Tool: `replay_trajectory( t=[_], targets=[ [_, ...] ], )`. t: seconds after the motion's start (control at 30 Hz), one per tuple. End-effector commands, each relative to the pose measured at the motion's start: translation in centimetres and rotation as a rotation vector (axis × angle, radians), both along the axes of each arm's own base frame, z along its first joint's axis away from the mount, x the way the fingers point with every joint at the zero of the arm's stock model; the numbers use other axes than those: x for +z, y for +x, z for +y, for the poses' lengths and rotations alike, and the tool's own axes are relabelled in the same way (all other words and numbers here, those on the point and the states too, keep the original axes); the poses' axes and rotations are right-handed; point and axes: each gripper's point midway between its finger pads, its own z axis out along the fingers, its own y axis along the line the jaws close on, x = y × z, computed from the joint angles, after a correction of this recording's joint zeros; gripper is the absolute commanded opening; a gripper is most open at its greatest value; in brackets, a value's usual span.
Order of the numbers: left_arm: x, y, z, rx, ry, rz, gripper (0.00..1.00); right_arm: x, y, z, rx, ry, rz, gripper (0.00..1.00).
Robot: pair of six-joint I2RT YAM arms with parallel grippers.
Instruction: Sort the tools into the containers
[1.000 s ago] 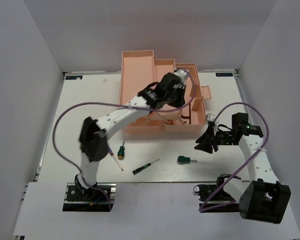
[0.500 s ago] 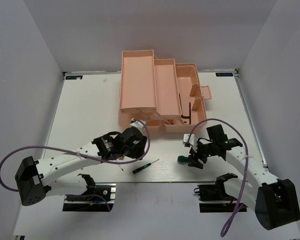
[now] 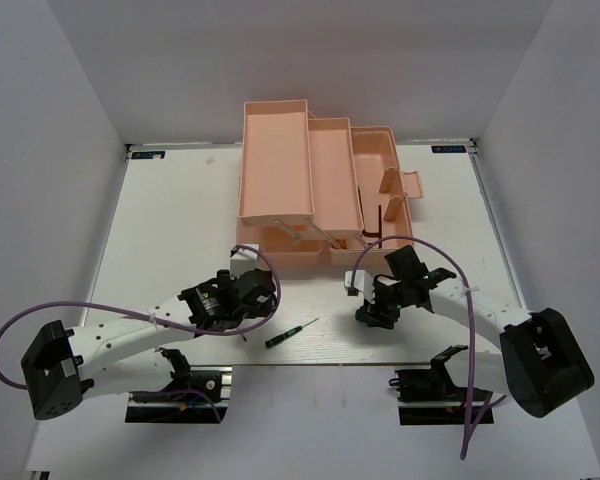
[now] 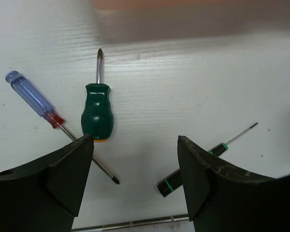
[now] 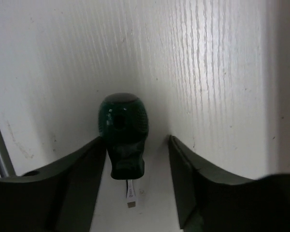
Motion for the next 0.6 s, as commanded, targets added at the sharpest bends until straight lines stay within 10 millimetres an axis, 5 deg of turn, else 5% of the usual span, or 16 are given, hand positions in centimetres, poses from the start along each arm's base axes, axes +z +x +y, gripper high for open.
replay_trajectory(
  t=[0.0, 0.17, 0.27, 0.37, 0.53, 0.57],
  targets=[
    [-0.4, 1.6, 0.5, 0.054, 0.027, -0.067, 0.8, -0.2, -0.2, 0.6, 0.056, -0.019, 0.001, 0.55],
    [-2.7, 2.6, 1.9, 0.116, 0.111, -0.085, 0.82, 0.3, -1.5, 0.6, 0.095, -0.024, 0.046, 0.14],
    [-3.9, 2.8, 2.5, 0.158, 0.144, -0.061, 0.82, 1.6, -2.5, 0.6, 0.141, 0.01, 0.042, 0.02],
    [-5.4, 2.6, 3.2, 0.172, 0.191, -0.03, 0.82, 3.6, -4.1, 0.6, 0.177, 0.049, 0.074, 0.0],
    [-6.2, 3.5, 3.0, 0.184, 0.192, -0.025, 0.82, 10.3, -5.5, 1.5, 0.21, 0.144, 0.088, 0.0],
    [-6.7, 3.6, 3.3, 0.193, 0.211, -0.013, 0.79, 13.6, -5.2, 2.1, 0.212, 0.184, 0.076, 0.0]
  ],
)
